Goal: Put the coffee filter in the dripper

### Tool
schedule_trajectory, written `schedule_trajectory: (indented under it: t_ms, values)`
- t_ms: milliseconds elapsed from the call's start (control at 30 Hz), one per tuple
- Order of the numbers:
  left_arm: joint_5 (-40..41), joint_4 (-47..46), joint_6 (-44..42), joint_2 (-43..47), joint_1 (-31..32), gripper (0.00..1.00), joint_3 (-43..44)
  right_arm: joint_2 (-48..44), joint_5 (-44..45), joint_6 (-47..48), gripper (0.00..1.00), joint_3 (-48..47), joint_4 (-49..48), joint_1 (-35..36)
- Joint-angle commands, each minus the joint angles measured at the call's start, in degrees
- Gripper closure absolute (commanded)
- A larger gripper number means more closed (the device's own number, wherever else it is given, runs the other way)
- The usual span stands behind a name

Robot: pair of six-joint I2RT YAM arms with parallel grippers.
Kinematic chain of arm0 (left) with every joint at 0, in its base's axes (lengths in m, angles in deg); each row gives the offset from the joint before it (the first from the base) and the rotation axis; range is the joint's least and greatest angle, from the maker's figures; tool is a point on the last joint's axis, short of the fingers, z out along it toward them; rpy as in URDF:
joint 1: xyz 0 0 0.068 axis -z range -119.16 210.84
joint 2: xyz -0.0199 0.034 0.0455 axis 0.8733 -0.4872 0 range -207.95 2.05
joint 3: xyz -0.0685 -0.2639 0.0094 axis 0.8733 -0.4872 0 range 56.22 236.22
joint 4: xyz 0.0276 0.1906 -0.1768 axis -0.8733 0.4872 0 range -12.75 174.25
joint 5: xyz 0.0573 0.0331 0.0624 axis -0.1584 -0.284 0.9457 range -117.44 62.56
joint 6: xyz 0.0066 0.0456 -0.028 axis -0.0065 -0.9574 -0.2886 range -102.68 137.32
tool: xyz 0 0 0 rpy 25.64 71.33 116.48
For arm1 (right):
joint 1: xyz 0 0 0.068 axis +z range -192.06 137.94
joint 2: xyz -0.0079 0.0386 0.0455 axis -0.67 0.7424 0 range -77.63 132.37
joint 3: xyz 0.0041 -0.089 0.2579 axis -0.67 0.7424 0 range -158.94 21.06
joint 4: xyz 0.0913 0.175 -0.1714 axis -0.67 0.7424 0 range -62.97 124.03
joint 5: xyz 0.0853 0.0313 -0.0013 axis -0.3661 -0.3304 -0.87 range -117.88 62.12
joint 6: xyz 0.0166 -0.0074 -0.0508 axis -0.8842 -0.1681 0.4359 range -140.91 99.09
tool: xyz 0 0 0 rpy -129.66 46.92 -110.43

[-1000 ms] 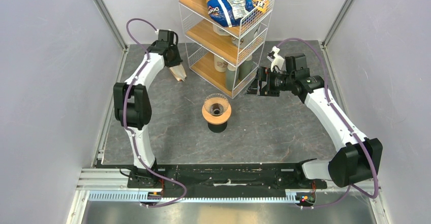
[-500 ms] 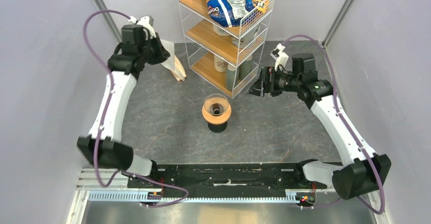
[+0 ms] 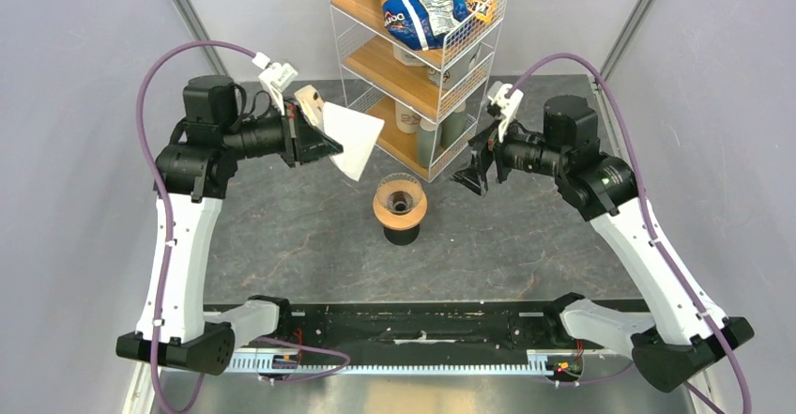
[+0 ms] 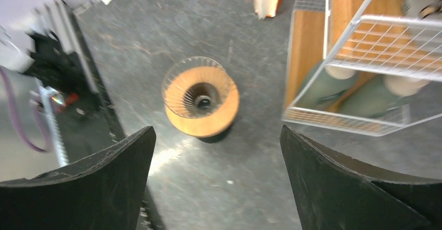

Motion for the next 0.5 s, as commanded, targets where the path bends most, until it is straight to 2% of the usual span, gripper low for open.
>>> schedule_trajectory:
  t_ms: [0, 100, 200, 300, 467]
  values:
    - [-8.5, 13.0, -7.7, -0.7, 3.4, 0.98, 2.0, -2.7, 5.5, 27.2, 0.03, -2.4, 3.8, 1.9]
    - [-6.8, 16.7, -10.0, -0.8, 8.0, 0.98, 2.2, -1.6, 5.1, 35.6, 0.03, -3.9, 5.3, 2.8]
    - [-7.4, 18.0, -10.5, -0.5, 9.8, 0.98, 1.7, -0.3, 3.3, 40.1, 0.03, -5.1, 6.3, 3.7]
    - [-8.1, 19.3, -11.2, -0.6, 10.6, 0.98, 2.3, 0.6, 0.3, 42.0, 0.03, -6.3, 8.5, 5.3]
    - [-7.2, 19.2, -10.2, -1.8, 12.7, 0.98, 2.9, 1.9, 1.7, 40.9, 0.03, -5.7, 9.6, 11.3]
